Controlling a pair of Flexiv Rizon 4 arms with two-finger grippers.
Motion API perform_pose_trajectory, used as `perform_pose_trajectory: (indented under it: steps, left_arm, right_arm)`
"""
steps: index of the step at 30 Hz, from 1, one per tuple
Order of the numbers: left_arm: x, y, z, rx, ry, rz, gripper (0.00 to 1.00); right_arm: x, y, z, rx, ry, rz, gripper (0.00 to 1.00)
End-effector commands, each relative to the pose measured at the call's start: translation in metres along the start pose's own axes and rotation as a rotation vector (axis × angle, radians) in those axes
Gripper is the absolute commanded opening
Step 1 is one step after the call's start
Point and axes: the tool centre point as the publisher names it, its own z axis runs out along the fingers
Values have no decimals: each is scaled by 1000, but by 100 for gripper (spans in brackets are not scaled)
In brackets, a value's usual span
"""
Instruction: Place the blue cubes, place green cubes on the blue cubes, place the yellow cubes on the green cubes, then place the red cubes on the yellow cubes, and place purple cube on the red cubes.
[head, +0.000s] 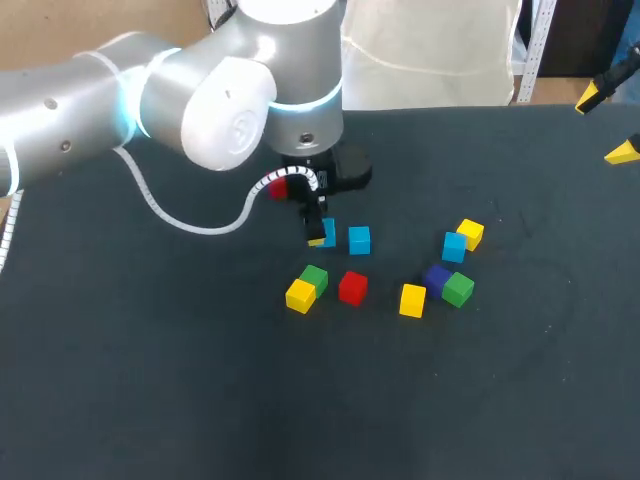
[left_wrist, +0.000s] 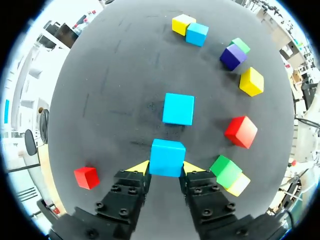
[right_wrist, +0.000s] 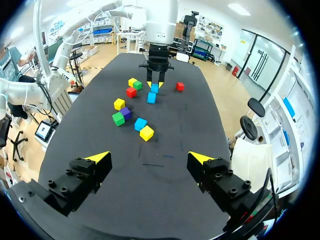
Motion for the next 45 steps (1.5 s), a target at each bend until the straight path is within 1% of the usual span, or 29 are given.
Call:
perform_pose_trajectory:
  steps: [1, 17, 34, 45]
  left_arm:
    - [-3, 4, 2, 11, 2, 5, 0]
    - [1, -3, 9, 34, 6, 3, 0]
    - [-4, -1, 12, 45, 12, 19, 0]
    - [-3, -2, 13, 48, 13, 19, 0]
  right_arm:
    - [0, 0, 0, 1, 0, 0, 100]
    - [0, 0, 0, 1, 0, 0, 100]
    - [0, 0, 0, 1, 0, 0, 100]
    - [0, 0, 0, 1, 0, 0, 100]
